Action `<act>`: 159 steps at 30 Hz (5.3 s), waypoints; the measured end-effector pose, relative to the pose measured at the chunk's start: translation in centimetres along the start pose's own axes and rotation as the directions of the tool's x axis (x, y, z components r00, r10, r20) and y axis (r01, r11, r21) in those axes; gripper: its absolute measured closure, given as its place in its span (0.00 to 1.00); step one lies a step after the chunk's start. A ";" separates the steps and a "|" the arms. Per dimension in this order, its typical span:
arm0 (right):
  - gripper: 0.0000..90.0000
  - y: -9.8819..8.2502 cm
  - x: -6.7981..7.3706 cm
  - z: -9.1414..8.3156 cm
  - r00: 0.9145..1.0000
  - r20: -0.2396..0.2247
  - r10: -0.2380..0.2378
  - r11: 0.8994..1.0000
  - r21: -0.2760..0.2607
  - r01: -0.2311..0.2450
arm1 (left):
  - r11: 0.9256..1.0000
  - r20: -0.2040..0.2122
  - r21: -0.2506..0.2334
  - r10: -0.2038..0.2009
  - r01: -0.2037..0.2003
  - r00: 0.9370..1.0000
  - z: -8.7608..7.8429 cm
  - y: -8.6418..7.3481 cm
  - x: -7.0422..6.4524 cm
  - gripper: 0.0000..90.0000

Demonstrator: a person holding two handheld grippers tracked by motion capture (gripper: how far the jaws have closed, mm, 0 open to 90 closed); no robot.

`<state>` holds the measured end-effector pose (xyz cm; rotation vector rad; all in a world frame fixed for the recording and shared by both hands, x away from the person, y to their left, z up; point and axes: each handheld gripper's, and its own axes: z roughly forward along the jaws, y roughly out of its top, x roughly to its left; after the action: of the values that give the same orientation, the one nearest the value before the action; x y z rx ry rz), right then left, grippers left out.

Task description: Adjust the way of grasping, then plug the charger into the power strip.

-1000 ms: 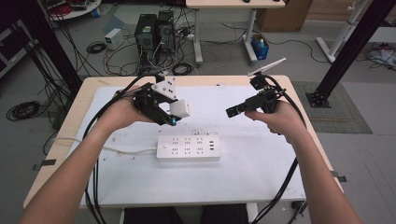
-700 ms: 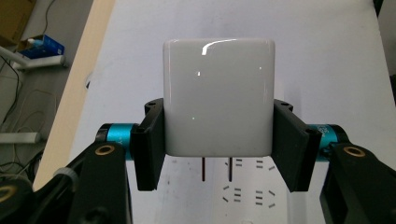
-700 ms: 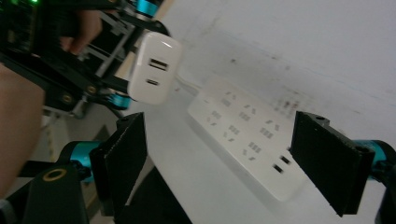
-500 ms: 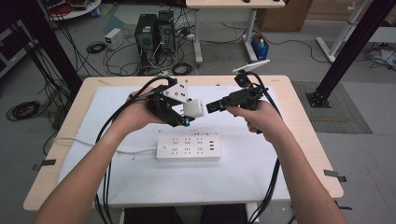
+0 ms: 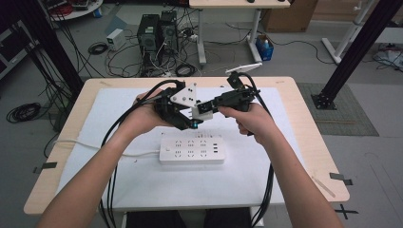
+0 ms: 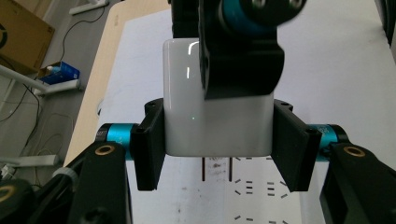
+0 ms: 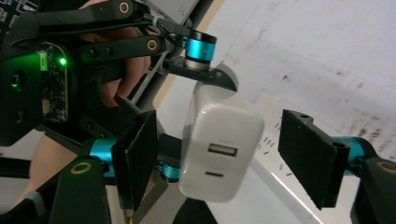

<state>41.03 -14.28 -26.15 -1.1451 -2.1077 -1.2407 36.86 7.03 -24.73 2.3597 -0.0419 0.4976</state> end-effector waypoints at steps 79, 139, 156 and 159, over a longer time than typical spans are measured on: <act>0.69 -1.3 0.0 -8.3 0.668 0.675 -0.315 0.946 0.277 0.167 | 0.677 -0.165 0.424 -0.595 0.601 0.786 -8.1 -11.9 3.0 0.28; 0.69 -1.4 -2.3 13.8 0.537 -0.001 -0.844 0.282 0.850 0.446 | 0.756 -0.029 0.467 -0.506 0.459 0.862 -8.0 -10.1 -1.2 0.28; 0.70 -1.7 -2.7 14.9 0.522 -0.028 -0.853 0.229 0.877 0.422 | 0.761 -0.011 0.468 -0.502 0.448 0.865 -7.9 -10.2 -1.5 0.28; 0.70 -1.7 -2.8 14.9 0.520 -0.033 -0.853 0.229 0.873 0.431 | 0.761 -0.013 0.464 -0.506 0.453 0.862 -7.9 -10.0 -1.3 0.28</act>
<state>41.74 -3.07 -36.42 0.0329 -3.1867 0.0316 34.61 19.53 -26.32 2.7104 0.6919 0.1174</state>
